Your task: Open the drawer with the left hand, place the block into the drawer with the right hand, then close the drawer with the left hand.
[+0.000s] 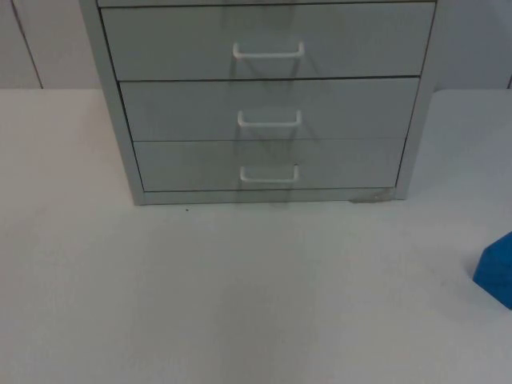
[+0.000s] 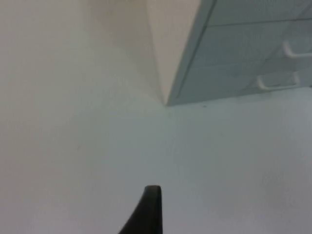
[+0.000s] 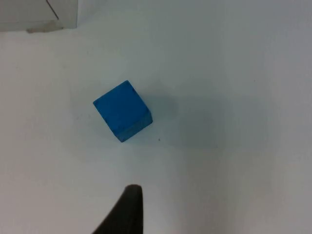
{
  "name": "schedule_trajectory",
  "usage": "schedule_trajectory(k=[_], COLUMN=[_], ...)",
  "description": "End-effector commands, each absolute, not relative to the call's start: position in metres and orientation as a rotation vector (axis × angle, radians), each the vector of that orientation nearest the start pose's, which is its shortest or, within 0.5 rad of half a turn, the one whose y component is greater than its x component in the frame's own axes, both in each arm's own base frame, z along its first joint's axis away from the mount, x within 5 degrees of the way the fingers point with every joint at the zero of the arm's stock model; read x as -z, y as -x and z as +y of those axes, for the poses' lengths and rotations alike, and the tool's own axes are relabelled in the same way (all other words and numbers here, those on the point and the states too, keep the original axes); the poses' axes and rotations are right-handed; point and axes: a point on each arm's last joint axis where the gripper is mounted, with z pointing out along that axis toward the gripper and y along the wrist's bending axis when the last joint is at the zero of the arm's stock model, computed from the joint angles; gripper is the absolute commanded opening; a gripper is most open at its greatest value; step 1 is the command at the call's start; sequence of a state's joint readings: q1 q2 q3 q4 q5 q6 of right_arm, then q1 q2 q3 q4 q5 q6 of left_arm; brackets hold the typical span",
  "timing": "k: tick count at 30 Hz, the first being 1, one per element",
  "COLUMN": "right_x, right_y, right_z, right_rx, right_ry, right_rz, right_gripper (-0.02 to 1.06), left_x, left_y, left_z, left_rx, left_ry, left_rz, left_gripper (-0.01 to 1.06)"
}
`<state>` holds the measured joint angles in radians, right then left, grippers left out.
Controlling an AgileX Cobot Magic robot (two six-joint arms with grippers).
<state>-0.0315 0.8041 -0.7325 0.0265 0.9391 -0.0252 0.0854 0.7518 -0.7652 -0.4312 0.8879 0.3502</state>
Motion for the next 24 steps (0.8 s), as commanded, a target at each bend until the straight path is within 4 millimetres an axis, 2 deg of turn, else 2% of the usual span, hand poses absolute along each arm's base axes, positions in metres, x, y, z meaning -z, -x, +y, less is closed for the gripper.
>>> schedule_trajectory(k=[1,8,9,12,13,14,16,17,18,22,23,24], right_x=[-0.309,-0.309,-0.309,-0.309,-0.309,-0.309,-0.309,-0.309,-0.309,-0.309,-0.309,-0.309], right_y=[-0.138,-0.138,-0.138,-0.138,-0.138,-0.138,-0.138,-0.138,-0.138,-0.138,-0.138,-0.138], right_z=[-0.003,-0.003,-0.003,-0.003,-0.003,-0.003,-0.003,-0.003,-0.003,-0.003,-0.003,-0.003], right_rx=[-0.004,-0.004,-0.004,-0.004,-0.004,-0.004,-0.004,-0.004,-0.004,-0.004,-0.004,-0.004], right_ry=[-0.011,-0.011,-0.011,-0.011,-0.011,-0.011,-0.011,-0.011,-0.011,-0.011,-0.011,-0.011], right_rz=[2.474,2.472,2.472,2.472,2.472,2.472,2.472,2.472,2.472,2.472,2.472,2.472], right_gripper=[1.05,1.05,1.05,1.05,1.05,1.05,1.05,1.05,1.05,1.05,1.05,1.05], left_x=[-0.342,-0.347,-0.346,-0.343,-0.343,-0.342,-0.34,-0.338,-0.338,-0.326,-0.326,-0.318], left_y=[-0.139,-0.164,-0.168,-0.181,-0.181,-0.183,-0.187,-0.189,-0.189,-0.196,-0.196,-0.2], left_z=[-0.027,-0.039,-0.044,-0.065,-0.065,-0.074,-0.09,-0.099,-0.099,-0.137,-0.137,-0.151], left_rx=[0.407,0.563,0.579,0.596,0.596,0.599,0.616,0.617,0.617,0.565,0.565,0.513], left_ry=[-0.223,-0.36,-0.396,-0.578,-0.578,-0.654,-0.766,-0.815,-0.815,-1.02,-1.02,-1.086], left_rz=[2.236,2.27,2.276,2.25,2.25,2.229,2.21,2.199,2.199,2.185,2.185,2.195], left_gripper=[0.86,0.84,0.8,0.49,0.49,0.4,0.32,0.32,0.32,0.41,0.41,0.42])
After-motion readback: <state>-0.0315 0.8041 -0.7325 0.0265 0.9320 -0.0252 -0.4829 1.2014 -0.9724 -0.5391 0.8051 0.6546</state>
